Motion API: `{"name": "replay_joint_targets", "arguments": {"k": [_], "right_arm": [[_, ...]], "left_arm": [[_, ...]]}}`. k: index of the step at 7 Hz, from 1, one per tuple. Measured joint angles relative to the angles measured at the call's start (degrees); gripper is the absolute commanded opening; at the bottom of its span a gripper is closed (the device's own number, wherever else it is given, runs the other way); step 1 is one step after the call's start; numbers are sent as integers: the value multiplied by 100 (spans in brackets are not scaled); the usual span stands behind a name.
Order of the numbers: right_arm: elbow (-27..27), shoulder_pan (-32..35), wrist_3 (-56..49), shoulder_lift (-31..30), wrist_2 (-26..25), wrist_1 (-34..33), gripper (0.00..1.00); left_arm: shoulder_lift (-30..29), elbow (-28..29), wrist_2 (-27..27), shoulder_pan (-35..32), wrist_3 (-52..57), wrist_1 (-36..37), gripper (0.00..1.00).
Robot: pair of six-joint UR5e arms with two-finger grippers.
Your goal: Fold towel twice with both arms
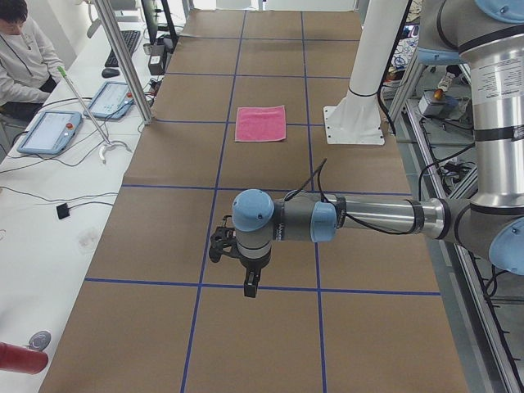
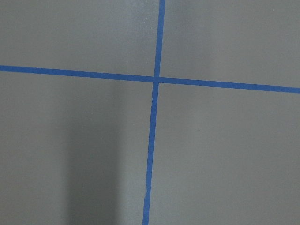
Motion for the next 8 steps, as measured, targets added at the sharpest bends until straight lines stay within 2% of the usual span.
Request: {"name": "replay_joint_targets", "arguments": {"k": [5,7,8], "right_arm": [[84,0,34,58,14,11,100],[413,-61,460,73,89,14,100],[667,-235,1011,80,147,52,100]], "left_arm": [[-77,-376,38,158,-26,-104,100],[-481,-491,16,162,-54,-351,100],[-740,-494,9,162,-58,-582,100]]}}
